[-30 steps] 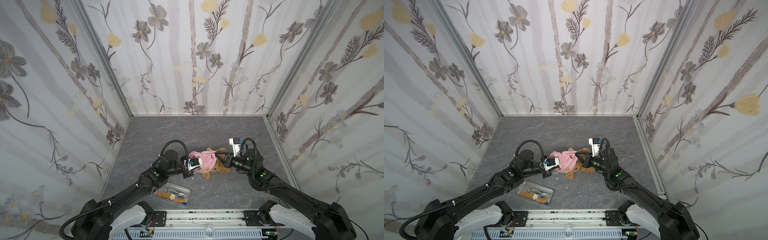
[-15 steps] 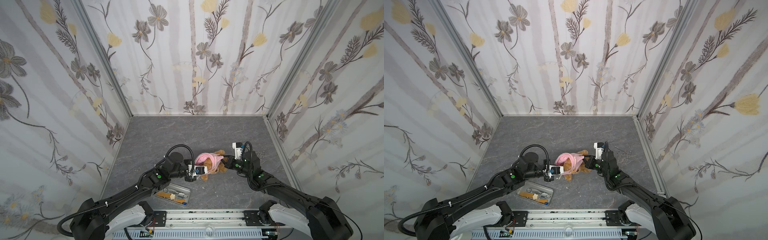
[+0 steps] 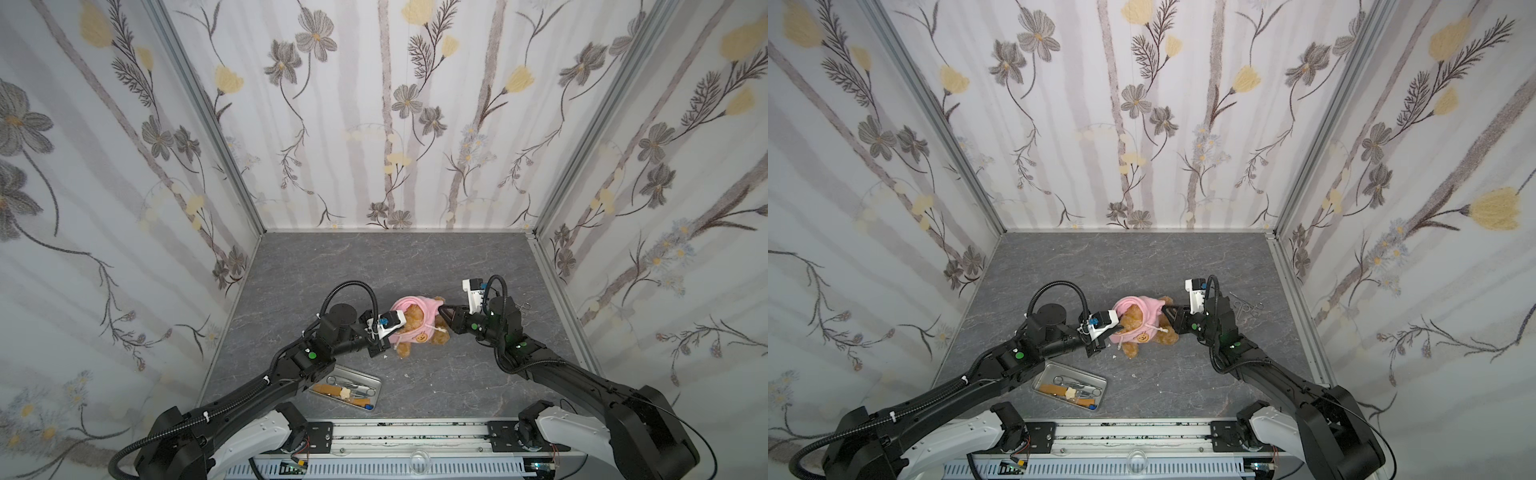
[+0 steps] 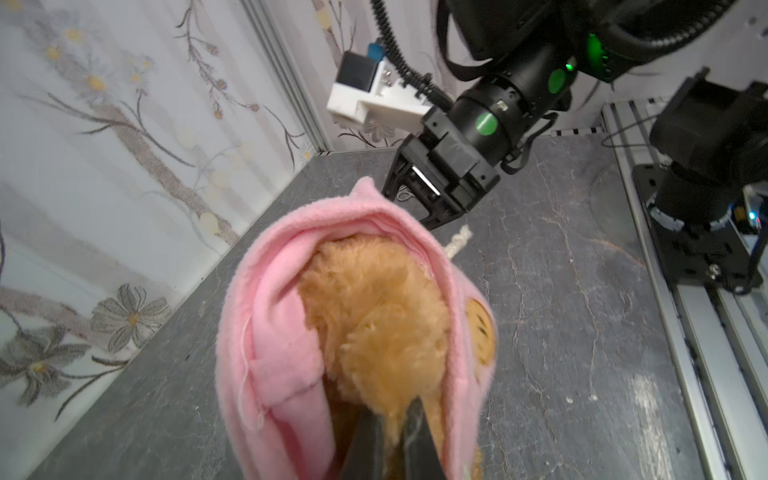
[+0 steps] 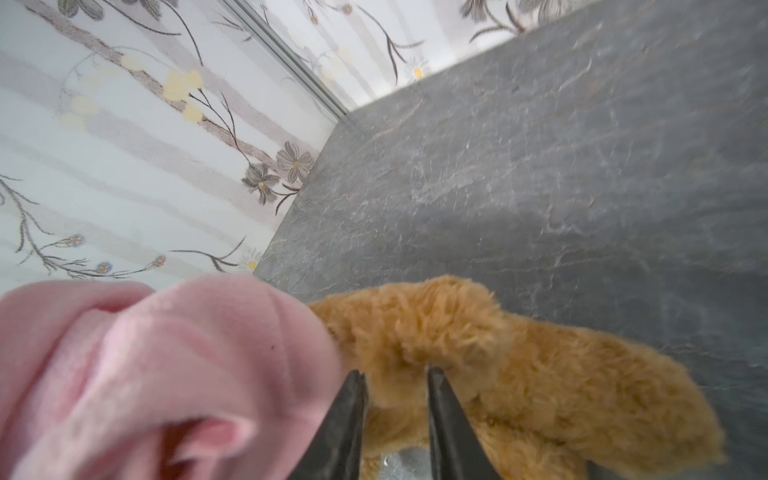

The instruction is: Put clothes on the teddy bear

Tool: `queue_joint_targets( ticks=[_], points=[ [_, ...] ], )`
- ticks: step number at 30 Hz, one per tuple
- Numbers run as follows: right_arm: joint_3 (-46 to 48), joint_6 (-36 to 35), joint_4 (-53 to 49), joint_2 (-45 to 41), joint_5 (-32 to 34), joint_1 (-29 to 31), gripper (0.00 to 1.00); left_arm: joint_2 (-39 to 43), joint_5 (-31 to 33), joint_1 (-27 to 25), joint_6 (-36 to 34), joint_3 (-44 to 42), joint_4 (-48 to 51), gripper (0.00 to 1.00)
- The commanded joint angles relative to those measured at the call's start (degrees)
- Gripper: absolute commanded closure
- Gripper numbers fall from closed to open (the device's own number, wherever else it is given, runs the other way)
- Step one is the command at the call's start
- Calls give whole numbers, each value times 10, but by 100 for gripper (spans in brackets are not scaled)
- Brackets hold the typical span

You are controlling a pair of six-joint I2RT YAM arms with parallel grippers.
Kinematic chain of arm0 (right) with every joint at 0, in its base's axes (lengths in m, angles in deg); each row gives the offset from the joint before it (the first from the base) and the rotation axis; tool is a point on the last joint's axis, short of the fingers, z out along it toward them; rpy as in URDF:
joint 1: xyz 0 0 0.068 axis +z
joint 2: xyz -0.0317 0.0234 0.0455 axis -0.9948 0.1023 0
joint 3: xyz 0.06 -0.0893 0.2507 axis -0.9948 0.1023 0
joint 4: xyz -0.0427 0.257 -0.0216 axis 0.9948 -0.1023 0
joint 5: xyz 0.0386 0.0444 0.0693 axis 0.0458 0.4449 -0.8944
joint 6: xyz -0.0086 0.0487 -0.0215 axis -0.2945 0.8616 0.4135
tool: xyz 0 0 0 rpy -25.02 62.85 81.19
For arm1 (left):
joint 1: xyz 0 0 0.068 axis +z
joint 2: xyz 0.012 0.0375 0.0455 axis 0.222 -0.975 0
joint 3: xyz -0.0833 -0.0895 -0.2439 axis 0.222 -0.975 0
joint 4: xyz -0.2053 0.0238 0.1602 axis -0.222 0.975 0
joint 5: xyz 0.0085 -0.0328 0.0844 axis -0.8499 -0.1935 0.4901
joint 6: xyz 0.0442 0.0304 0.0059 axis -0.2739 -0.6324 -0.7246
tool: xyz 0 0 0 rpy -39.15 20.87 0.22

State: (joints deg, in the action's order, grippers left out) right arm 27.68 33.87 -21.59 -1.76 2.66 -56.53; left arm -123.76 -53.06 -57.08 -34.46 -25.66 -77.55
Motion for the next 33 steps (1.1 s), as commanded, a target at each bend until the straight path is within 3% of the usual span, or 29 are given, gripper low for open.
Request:
queue_joint_targets(
  ticks=[1,7,11,14,22,33],
  points=[
    [10,-69,-25,-63,20,2,63,0,129,1,257,15,-53,100],
    [82,-68,66,-155,57,81,59,-14,176,1,589,30,-32,100],
    [116,-61,143,-137,87,133,60,-39,160,2,701,49,-4,100],
    [117,-53,187,-99,97,161,66,-54,147,2,763,49,-4,100],
    [104,-18,269,15,129,223,78,-84,111,3,817,55,-10,100],
    [82,9,330,100,133,225,71,-83,90,2,812,55,-12,100]
  ],
)
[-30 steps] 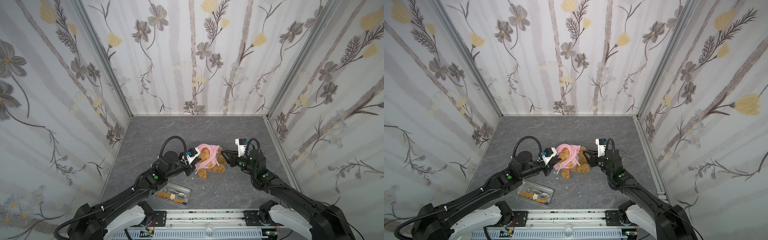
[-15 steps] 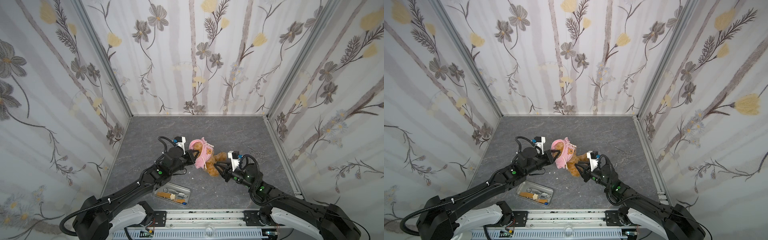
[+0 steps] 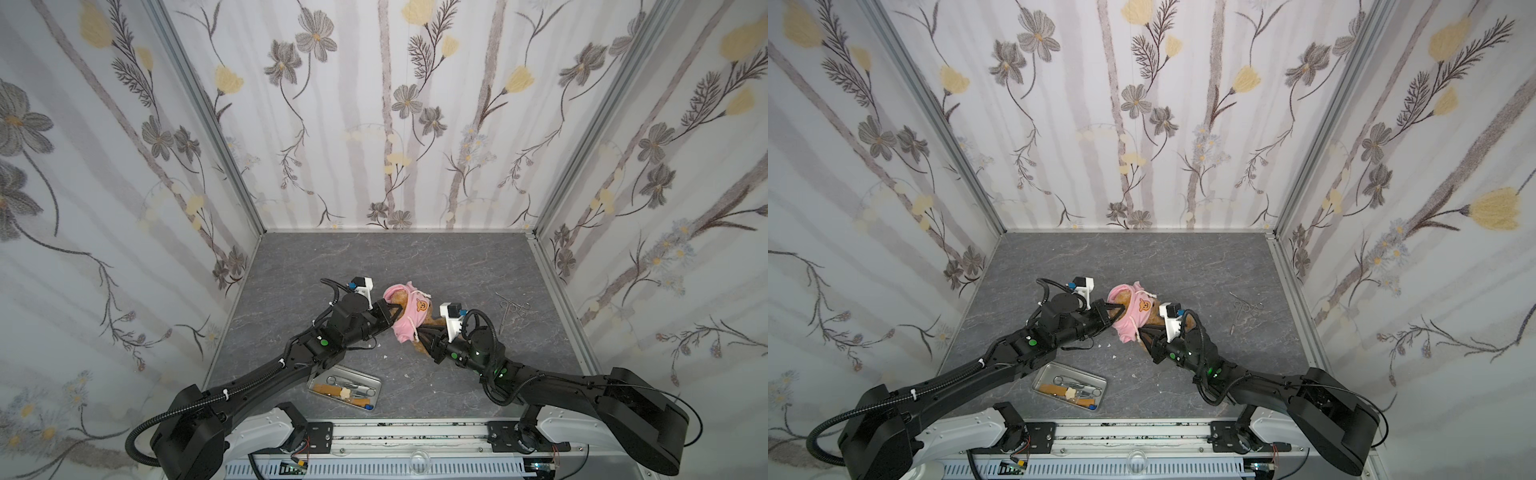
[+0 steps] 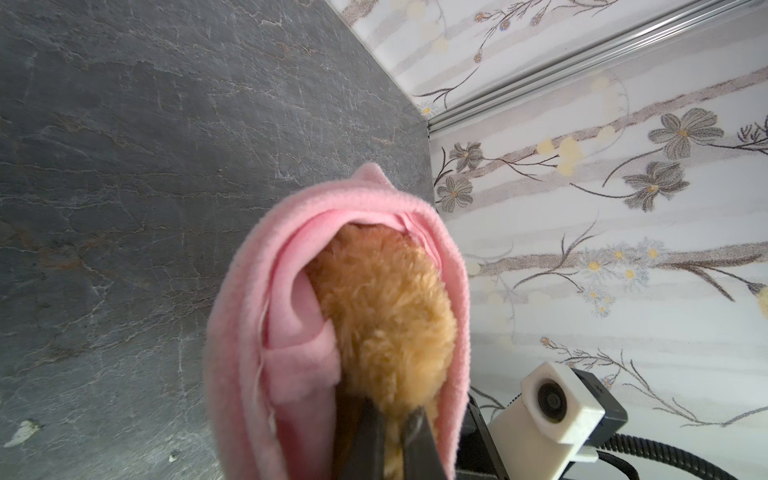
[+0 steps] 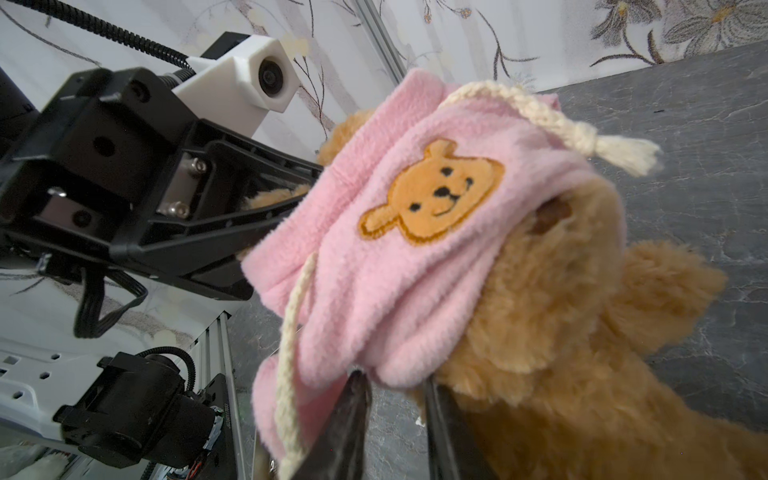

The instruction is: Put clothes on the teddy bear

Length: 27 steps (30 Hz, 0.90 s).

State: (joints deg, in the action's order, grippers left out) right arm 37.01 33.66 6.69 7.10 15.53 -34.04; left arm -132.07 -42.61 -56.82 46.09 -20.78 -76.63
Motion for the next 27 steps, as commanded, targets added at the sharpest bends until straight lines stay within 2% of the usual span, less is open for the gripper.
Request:
queue_joint_targets(
  ticks=[1,7,8,11,12,15,19,24,27],
  points=[
    [-16,13,45,18,9,0,71,-1,-16,-1,7,7,-22,100],
    [-23,36,45,33,45,0,72,-5,-26,0,6,10,-25,100],
    [-23,41,53,35,45,0,76,-7,-27,-1,5,11,-25,100],
    [-16,57,78,34,46,0,96,-10,-26,0,-16,10,-25,100],
    [-8,68,77,26,56,0,100,-10,-23,0,-34,10,-23,100],
    [30,115,68,-20,86,-5,100,-5,-9,1,-119,7,-11,100],
    [56,181,-40,-95,111,-17,100,5,6,8,-249,-6,-4,100],
    [87,234,-116,-164,88,-64,100,14,15,20,-353,-15,1,100],
    [85,237,-167,-194,73,-87,100,11,18,22,-390,-16,4,100]
  ],
)
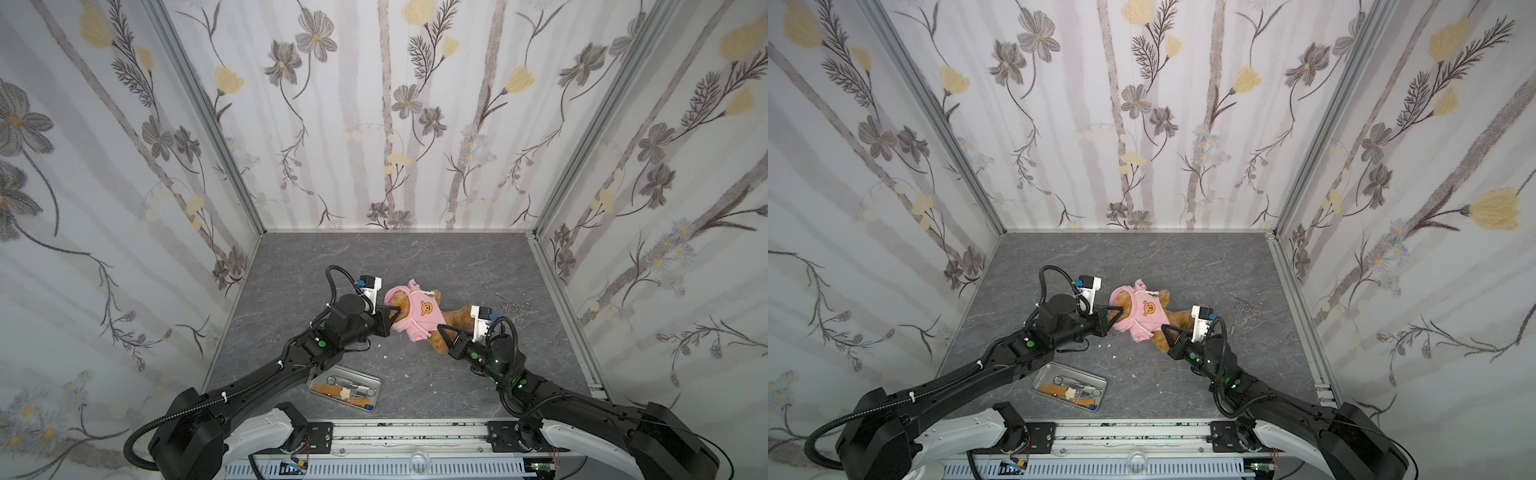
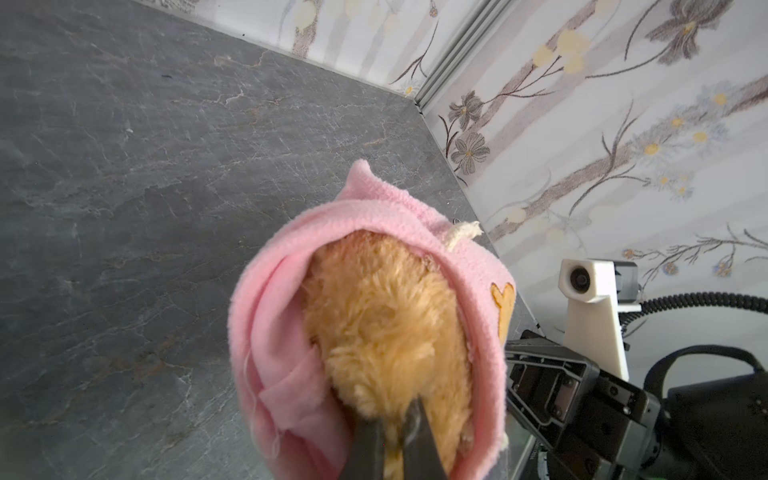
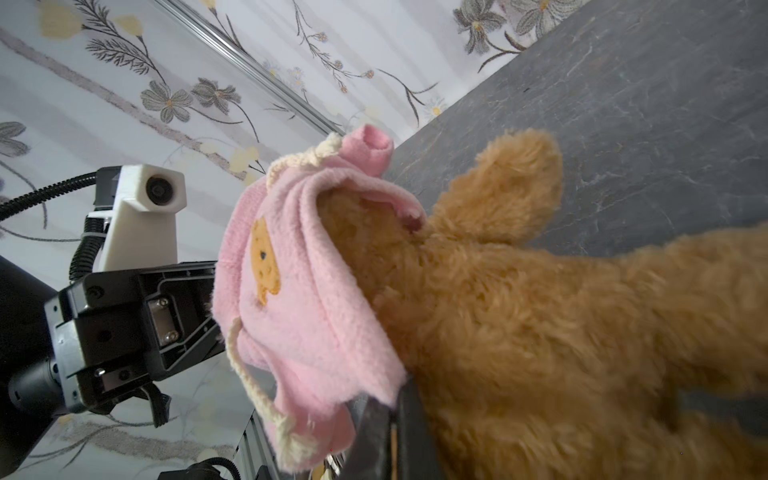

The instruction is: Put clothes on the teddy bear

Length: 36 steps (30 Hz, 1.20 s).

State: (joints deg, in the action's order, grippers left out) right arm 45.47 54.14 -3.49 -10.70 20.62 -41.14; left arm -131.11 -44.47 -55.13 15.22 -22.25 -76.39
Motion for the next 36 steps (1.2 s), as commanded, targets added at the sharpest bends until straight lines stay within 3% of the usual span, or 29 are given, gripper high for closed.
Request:
queue_joint_targets(
  ticks=[1,13,15,19,21,24,27,31,34,36],
  points=[
    [1,32,-81,-24,19,-24,100,0,40,6,-88,-2,2,100],
    [46,-2,-209,-101,36,-48,100,31,84,29,-47,-20,-20,100],
    [51,-12,-183,-92,34,-49,100,33,69,29,-33,-32,-40,100],
    [18,-85,-127,-30,-39,-48,100,33,1,28,-40,-56,-101,100],
    [-11,-148,-145,-7,-80,-48,97,36,-37,28,-80,-59,-103,100],
    [-42,-227,-185,-29,-133,-53,73,54,-69,29,-155,-72,-100,100],
    [-73,-273,-240,-86,-169,-70,58,76,-99,27,-254,-88,-96,100],
    [-100,-233,-221,-124,-271,-148,48,102,-142,25,-396,-97,-96,100],
    [-131,-183,-179,-75,-374,-182,46,117,-148,23,-492,-100,-96,100],
    [-162,-186,-186,-38,-418,-183,46,124,-145,19,-551,-107,-95,100]
  ],
)
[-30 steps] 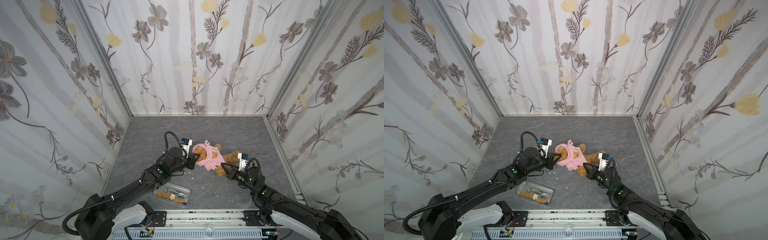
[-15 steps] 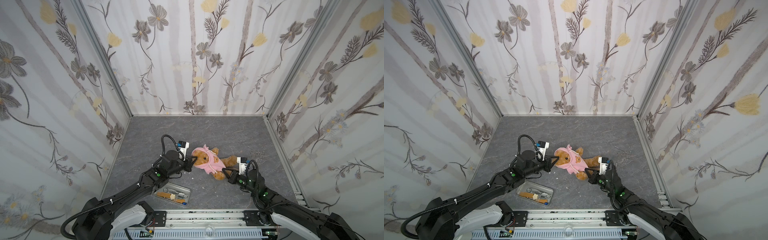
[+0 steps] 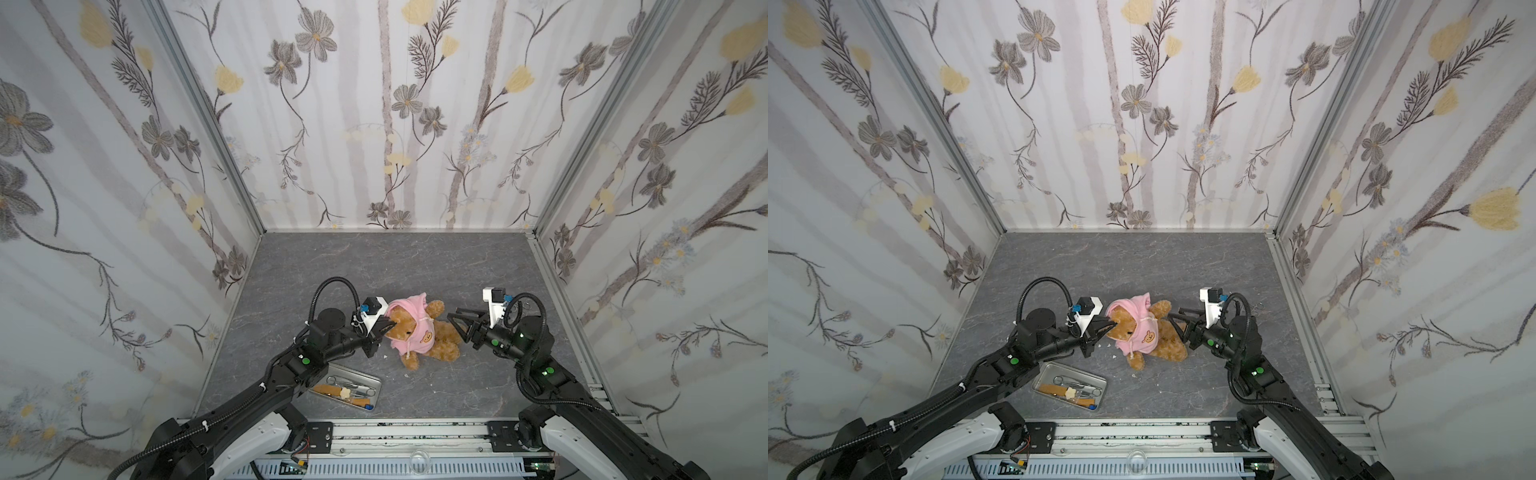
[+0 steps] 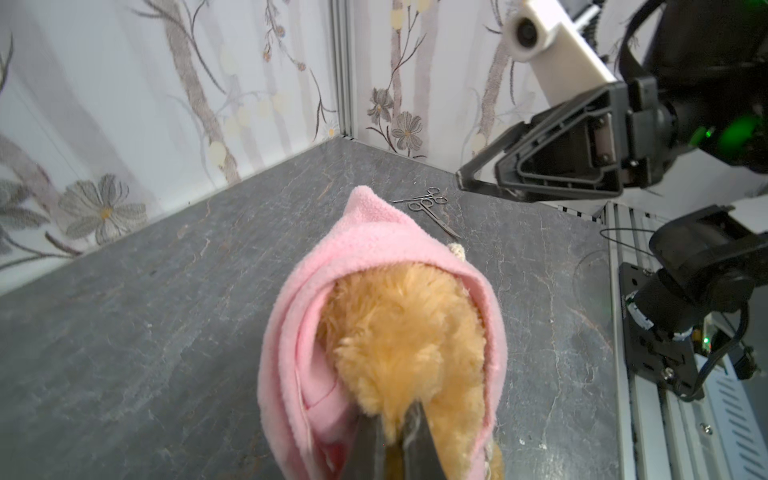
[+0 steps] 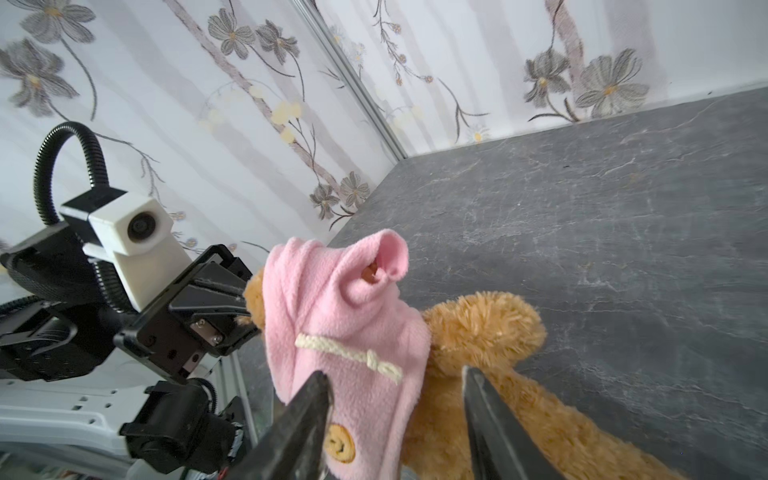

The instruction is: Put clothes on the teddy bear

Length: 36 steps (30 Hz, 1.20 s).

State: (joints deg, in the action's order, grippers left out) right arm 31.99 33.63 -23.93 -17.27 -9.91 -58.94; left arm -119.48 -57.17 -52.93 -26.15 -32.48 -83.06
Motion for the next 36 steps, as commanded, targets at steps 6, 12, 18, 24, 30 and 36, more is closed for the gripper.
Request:
queue_joint_targets(
  ticks=[6,12,18,24,30,36],
  points=[
    [-52,31,63,99,-162,0,47,4,-22,-16,-209,-3,-31,100],
    [-58,19,80,143,-150,17,47,-5,-16,-29,-211,-3,-32,100],
    [-58,6,70,152,-144,4,47,-3,-15,-31,-214,-9,-33,100],
    [1,-7,9,53,-115,-44,48,-1,-23,-30,-210,-20,-54,100],
    [31,33,36,82,-98,-24,64,-7,-30,-31,-211,-20,-63,100],
    [30,85,122,137,-81,3,64,-6,-31,-31,-209,-20,-63,100]
  ],
)
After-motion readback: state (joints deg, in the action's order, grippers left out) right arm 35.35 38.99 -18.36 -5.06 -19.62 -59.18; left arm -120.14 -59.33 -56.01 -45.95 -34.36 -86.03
